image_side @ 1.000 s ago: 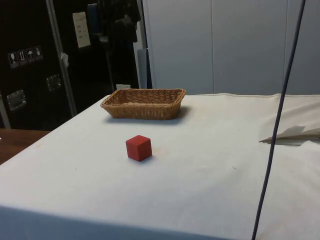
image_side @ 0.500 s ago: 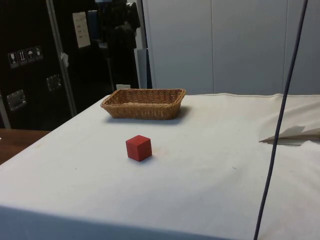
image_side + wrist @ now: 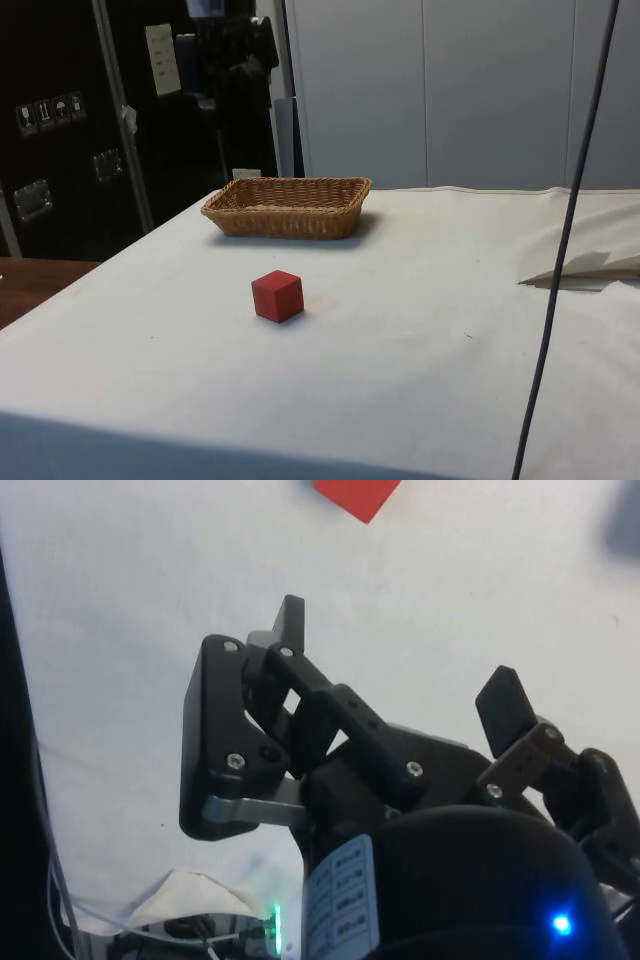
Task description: Pick up the cube and place it into the basket.
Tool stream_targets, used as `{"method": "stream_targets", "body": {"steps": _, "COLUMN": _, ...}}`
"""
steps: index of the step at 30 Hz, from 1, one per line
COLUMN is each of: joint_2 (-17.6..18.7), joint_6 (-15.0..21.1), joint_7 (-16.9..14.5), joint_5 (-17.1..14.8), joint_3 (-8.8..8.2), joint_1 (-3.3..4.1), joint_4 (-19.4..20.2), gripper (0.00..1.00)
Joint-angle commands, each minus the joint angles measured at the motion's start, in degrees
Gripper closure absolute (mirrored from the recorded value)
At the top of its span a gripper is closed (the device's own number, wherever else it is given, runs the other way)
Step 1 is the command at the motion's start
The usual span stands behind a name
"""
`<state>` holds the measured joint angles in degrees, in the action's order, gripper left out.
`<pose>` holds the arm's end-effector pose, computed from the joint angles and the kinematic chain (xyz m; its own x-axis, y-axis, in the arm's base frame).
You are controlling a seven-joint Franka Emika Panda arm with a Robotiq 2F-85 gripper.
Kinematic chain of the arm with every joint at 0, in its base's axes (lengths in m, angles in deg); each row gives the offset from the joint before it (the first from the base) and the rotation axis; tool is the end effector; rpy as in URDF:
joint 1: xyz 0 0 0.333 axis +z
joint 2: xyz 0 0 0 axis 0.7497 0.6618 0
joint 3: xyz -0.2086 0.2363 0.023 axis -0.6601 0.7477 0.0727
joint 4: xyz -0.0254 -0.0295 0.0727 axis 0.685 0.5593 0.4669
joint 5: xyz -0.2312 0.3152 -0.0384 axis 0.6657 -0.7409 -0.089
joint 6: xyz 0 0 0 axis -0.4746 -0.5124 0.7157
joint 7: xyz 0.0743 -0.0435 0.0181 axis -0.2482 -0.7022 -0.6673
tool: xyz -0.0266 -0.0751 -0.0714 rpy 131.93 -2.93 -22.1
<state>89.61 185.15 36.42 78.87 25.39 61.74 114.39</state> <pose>0.5583 0.1010 0.4212 0.9806 -0.1926 0.0372 -0.1949 -0.9784 0.0695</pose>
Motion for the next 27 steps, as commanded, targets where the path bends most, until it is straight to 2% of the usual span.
{"method": "stream_targets", "body": {"steps": 1, "joint_2": 0.17, "joint_6": 1.03, "joint_7": 0.06, "joint_5": 0.23, "joint_3": 0.11, "joint_1": 0.06, "joint_4": 0.40, "gripper": 0.00}}
{"method": "stream_targets", "body": {"steps": 11, "joint_2": 1.38, "joint_6": 2.01, "joint_7": 0.23, "joint_5": 0.06, "joint_3": 0.23, "joint_1": 0.00, "joint_4": 0.86, "gripper": 0.00}}
{"method": "stream_targets", "body": {"steps": 16, "joint_2": 1.89, "joint_6": 1.26, "joint_7": 0.46, "joint_5": 0.00, "joint_3": 0.23, "joint_1": 0.00, "joint_4": 0.63, "gripper": 0.00}}
{"method": "stream_targets", "body": {"steps": 17, "joint_2": 2.01, "joint_6": 2.12, "joint_7": 0.92, "joint_5": 0.00, "joint_3": 0.23, "joint_1": 0.00, "joint_4": 0.97, "gripper": 0.00}}
{"method": "stream_targets", "body": {"steps": 27, "joint_2": 3.32, "joint_6": 2.58, "joint_7": 3.21, "joint_5": -0.06, "joint_3": 0.17, "joint_1": 0.00, "joint_4": 1.32, "gripper": 0.00}}
